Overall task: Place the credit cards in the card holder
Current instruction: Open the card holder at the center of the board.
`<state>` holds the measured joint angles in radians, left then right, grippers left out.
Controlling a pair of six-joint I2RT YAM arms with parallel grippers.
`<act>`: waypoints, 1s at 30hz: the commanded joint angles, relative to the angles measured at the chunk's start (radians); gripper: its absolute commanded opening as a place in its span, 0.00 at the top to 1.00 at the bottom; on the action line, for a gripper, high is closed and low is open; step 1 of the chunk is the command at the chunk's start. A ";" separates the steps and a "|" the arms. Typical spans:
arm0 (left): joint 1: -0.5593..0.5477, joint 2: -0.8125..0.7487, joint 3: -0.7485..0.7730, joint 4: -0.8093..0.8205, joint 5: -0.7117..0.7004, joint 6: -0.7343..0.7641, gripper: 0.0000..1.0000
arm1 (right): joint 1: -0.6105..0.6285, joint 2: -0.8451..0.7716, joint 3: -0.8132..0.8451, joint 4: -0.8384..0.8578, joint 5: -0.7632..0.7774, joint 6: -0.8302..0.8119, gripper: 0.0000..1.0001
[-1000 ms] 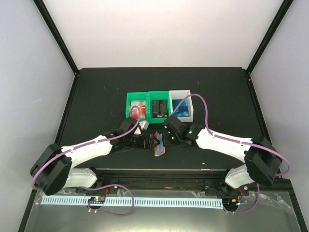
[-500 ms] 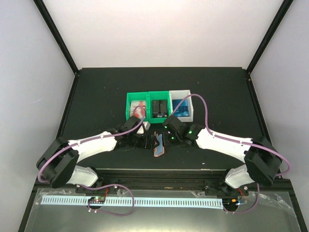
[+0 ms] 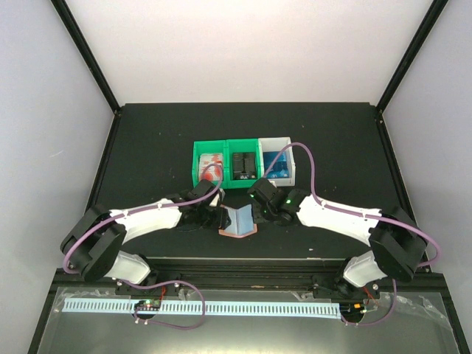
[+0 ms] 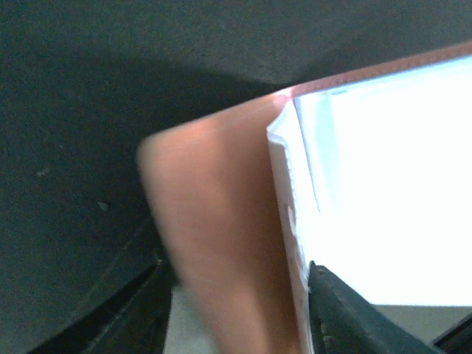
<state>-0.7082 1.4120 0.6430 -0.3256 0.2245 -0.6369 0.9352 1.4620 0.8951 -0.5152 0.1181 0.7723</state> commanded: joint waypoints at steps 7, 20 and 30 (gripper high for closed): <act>0.000 -0.047 -0.024 0.029 0.033 -0.034 0.77 | -0.002 -0.085 0.026 -0.032 0.121 0.001 0.64; 0.001 -0.041 -0.052 0.091 0.078 -0.070 0.77 | 0.082 0.050 0.085 0.042 -0.014 -0.023 0.61; 0.008 -0.112 -0.112 0.063 -0.020 -0.146 0.54 | 0.189 0.261 0.198 -0.041 0.099 0.012 0.43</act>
<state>-0.7082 1.3628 0.5568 -0.2554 0.2592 -0.7368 1.0912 1.6867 1.0359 -0.5110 0.1329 0.7685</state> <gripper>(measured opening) 0.398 0.541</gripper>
